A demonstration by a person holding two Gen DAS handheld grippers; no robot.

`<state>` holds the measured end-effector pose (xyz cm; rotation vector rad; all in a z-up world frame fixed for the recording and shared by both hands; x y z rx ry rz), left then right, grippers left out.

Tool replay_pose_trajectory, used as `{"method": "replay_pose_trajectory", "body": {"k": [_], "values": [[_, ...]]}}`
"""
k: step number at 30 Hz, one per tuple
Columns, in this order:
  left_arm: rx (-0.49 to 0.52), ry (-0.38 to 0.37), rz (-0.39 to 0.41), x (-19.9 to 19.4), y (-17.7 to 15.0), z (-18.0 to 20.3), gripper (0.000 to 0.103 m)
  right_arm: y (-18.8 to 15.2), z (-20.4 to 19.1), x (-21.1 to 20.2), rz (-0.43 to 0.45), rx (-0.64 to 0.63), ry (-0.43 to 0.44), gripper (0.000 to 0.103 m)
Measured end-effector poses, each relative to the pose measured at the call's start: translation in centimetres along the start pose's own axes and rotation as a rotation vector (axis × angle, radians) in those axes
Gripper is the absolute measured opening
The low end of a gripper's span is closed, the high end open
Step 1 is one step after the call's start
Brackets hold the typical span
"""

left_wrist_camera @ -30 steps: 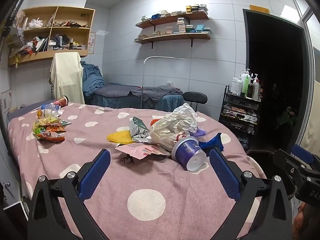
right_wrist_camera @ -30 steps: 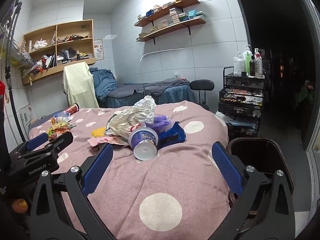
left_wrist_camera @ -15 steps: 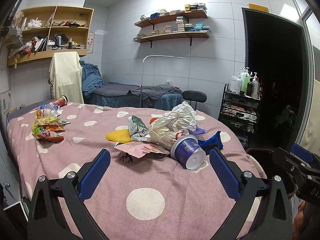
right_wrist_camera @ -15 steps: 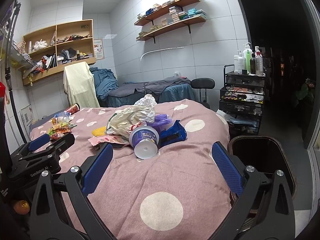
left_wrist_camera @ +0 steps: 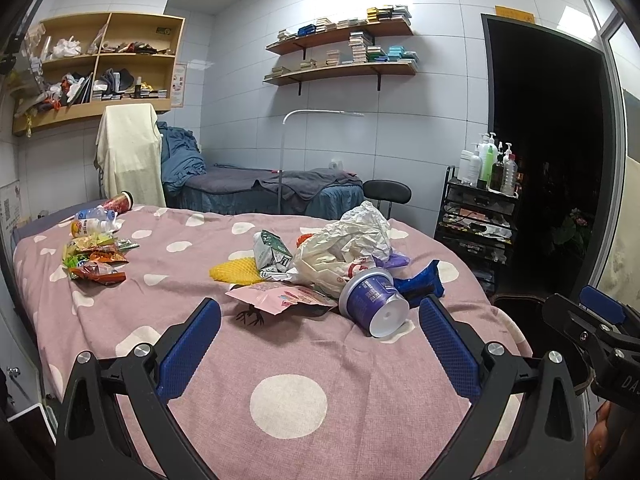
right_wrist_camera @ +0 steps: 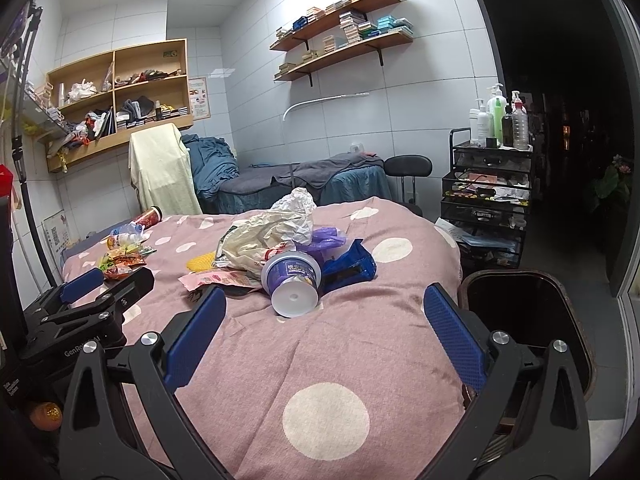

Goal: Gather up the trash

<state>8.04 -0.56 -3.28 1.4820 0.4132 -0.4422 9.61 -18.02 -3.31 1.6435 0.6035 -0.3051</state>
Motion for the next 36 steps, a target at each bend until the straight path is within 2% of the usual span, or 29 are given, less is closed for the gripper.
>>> {"method": "replay_pose_trajectory", "body": {"k": [36], "values": [[0.006, 0.001, -0.032, 0.78, -0.47, 0.05, 0.098, -0.27, -0.38, 0.35, -0.013, 0.001, 0.009, 0.098]]}}
Point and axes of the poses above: each gripper's, at about its wrist camera, not at the fingertips, and x roughly the way its jaws point, z to its right, y to its top, the point moved 8 cm from there along x, roughly the way its jaws point, and after that the axes turned 13 degrees about -z, right-handed, at the moved point
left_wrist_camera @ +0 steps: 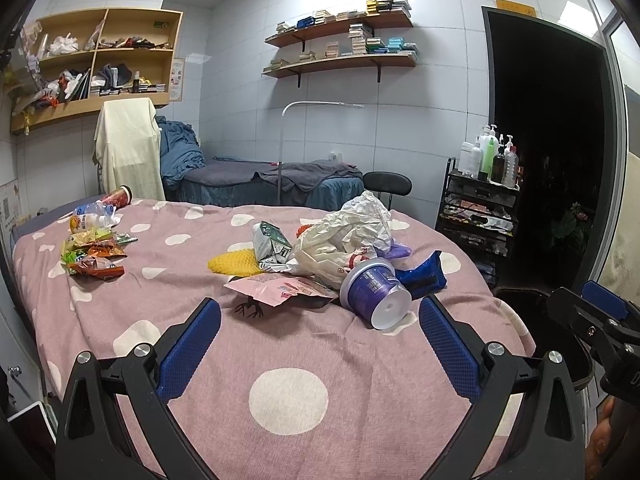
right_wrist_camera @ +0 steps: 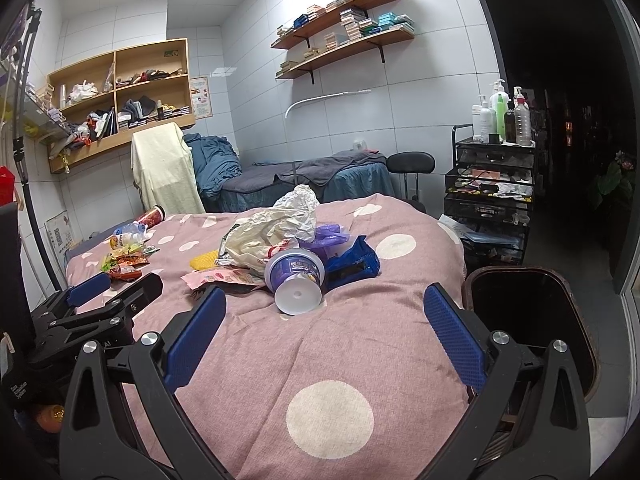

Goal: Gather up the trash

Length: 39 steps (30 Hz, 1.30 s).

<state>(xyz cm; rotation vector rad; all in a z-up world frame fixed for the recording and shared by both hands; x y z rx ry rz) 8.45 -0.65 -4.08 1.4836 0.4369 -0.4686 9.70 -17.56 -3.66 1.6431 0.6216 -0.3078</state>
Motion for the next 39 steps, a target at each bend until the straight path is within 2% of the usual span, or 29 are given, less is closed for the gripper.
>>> {"method": "replay_pose_trajectory", "body": {"k": [8, 13, 17, 24, 29, 34, 39], "values": [[0.002, -0.006, -0.023, 0.8, -0.3, -0.1, 0.098, -0.3, 0.1, 1.1, -0.039, 0.013, 0.009, 0.098], [-0.024, -0.025, -0.091, 2.3, -1.0, -0.7, 0.098, -0.5, -0.3, 3.0, -0.102, 0.006, 0.028, 0.098], [-0.038, -0.039, -0.146, 3.7, -1.6, -1.5, 0.098, -0.9, -0.9, 5.7, -0.206, -0.006, 0.030, 0.098], [-0.039, -0.026, -0.198, 5.7, -1.6, -3.2, 0.098, -0.5, -1.2, 10.4, -0.332, -0.010, 0.059, 0.098], [-0.103, -0.106, -0.267, 8.0, -0.8, -4.6, 0.096, 0.9, -1.6, 12.9, -0.363, -0.032, 0.087, 0.098], [-0.196, -0.202, -0.361, 10.9, 0.1, -5.9, 0.088, 2.3, -2.3, 15.9, -0.426, -0.065, 0.112, 0.098], [-0.236, -0.249, -0.438, 13.5, 0.2, -6.5, 0.081, 2.7, -3.7, 19.2, -0.498, -0.154, 0.075, 0.098]]}}
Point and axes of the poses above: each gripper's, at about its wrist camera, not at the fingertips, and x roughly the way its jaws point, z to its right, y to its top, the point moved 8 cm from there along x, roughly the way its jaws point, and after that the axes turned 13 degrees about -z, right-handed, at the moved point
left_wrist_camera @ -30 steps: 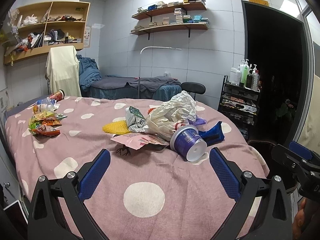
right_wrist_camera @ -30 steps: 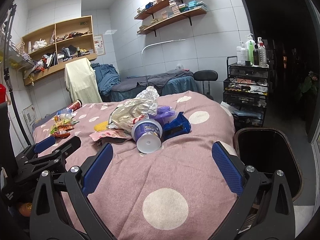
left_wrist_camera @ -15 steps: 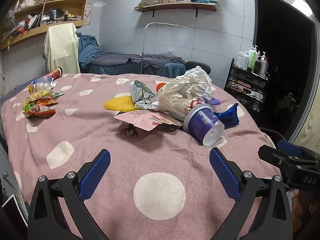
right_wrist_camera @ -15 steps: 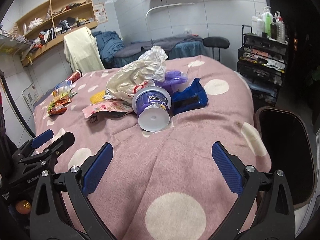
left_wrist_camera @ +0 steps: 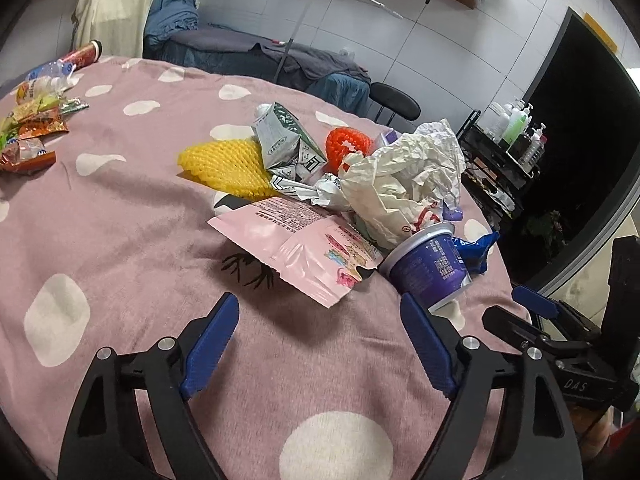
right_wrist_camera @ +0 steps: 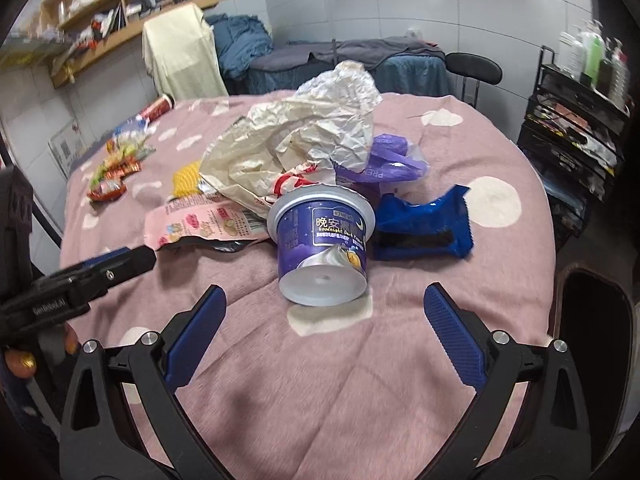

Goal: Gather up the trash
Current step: 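Grasp the yogurt cup with the right tool while the left tool grasps the pink wrapper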

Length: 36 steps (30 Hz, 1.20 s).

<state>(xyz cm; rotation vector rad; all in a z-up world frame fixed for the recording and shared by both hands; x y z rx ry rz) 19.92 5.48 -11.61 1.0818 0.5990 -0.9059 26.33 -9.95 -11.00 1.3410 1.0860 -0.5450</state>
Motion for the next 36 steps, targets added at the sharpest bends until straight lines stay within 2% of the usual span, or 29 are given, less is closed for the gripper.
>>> {"method": "replay_pose_trajectory", "body": {"k": [8, 10, 15, 16, 17, 19, 22, 28, 36], "values": [[-0.051, -0.083, -0.089, 2.2, 1.5, -1.0, 0.078, 2.6, -0.6, 4.3, -0.106, -0.047, -0.031, 0.096], [-0.073, -0.102, -0.123, 3.0, 1.9, -1.2, 0.071, 3.0, -0.6, 5.6, -0.145, -0.046, -0.037, 0.086], [-0.090, -0.088, -0.136, 3.9, 2.6, -1.3, 0.060, 3.2, -0.2, 8.0, -0.208, -0.009, -0.006, 0.070], [-0.092, -0.090, -0.135, 3.8, 2.6, -1.2, 0.055, 3.2, 0.0, 8.1, -0.209, 0.003, 0.005, 0.070], [-0.095, -0.095, -0.134, 3.8, 2.6, -1.2, 0.051, 3.1, 0.1, 8.0, -0.205, 0.008, 0.012, 0.070], [-0.104, -0.107, -0.142, 3.9, 2.5, -1.3, 0.034, 2.9, 0.2, 7.8, -0.201, 0.013, 0.026, 0.070], [-0.112, -0.135, -0.143, 3.8, 2.1, -1.3, 0.023, 2.6, 0.5, 7.1, -0.190, 0.034, 0.060, 0.070], [-0.101, -0.158, -0.096, 2.5, 1.3, -0.9, 0.014, 1.7, 0.7, 4.4, -0.130, 0.068, 0.129, 0.070], [-0.038, -0.090, 0.030, -1.6, 0.4, 0.2, 0.009, -0.2, 0.3, 0.6, -0.042, 0.074, 0.139, 0.070]]}}
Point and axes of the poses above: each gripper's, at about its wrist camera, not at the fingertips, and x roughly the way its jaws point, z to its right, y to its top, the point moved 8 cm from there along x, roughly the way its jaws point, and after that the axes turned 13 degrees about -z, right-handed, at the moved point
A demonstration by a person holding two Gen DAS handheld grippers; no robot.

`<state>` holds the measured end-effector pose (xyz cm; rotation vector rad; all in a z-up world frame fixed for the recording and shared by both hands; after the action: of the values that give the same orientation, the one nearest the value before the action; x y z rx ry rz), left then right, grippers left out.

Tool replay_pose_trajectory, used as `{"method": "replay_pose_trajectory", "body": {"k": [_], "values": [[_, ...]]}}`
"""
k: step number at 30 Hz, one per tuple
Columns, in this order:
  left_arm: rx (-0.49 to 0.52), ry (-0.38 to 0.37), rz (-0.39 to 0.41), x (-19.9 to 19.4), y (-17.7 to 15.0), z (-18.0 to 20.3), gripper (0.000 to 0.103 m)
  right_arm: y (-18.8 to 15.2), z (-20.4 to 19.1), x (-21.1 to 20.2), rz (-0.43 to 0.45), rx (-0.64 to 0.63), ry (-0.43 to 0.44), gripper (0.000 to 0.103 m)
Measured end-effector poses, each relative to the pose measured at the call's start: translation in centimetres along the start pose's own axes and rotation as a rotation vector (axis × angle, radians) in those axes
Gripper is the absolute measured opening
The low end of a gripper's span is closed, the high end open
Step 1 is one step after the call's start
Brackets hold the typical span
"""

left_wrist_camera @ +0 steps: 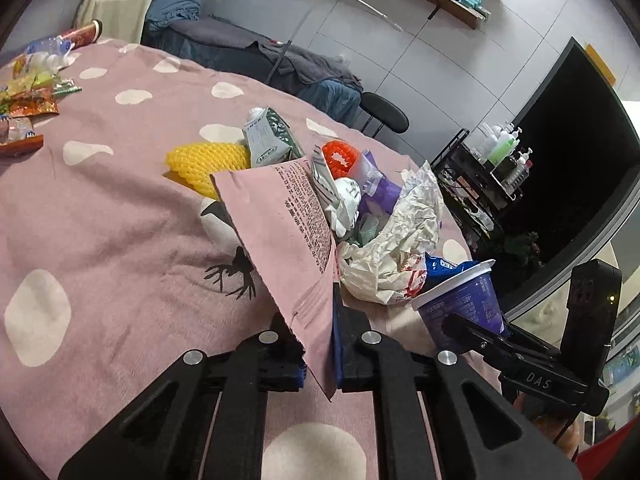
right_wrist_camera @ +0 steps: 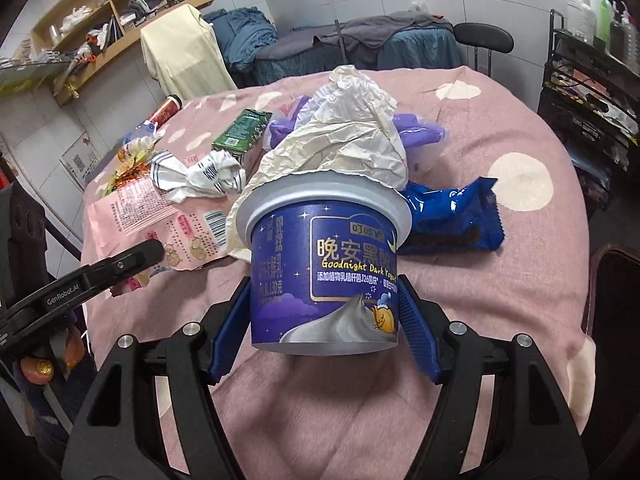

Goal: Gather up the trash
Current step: 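Grasp the yogurt cup with the right tool while the left tool grasps the pink wrapper, then carry both items to the black bin and open the right tool over it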

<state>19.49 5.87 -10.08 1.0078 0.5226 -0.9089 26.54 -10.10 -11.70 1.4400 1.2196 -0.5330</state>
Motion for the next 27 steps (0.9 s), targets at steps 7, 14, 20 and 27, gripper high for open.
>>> {"method": "replay_pose_trajectory", "body": {"k": [7, 14, 20, 27], "values": [[0.066, 0.051, 0.111, -3.4, -1.1, 1.8, 0.007, -1.9, -0.1, -3.0, 0.071, 0.015, 0.023, 0.070], [0.139, 0.016, 0.167, -4.9, -1.6, 4.8, 0.007, -3.6, 0.9, -6.1, 0.152, 0.043, 0.008, 0.070], [0.229, -0.045, 0.141, -3.5, -2.0, 8.8, 0.007, -5.2, 3.9, -8.5, 0.210, 0.105, -0.025, 0.070], [0.349, -0.124, 0.088, -0.7, -3.4, 14.1, 0.007, -7.5, 9.9, -11.2, 0.266, 0.250, -0.087, 0.070]]}}
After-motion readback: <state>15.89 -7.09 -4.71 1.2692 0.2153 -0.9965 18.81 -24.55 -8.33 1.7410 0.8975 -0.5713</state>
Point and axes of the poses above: each gripper's, at about its wrist camera, not at the fingertips, and x roughly the way its jaws point, z to its right, y to its top, the point moved 8 cm from there along x, roughly the way its jaws point, and after that the axes turned 13 degrees about -z, right-handed, at the moved point
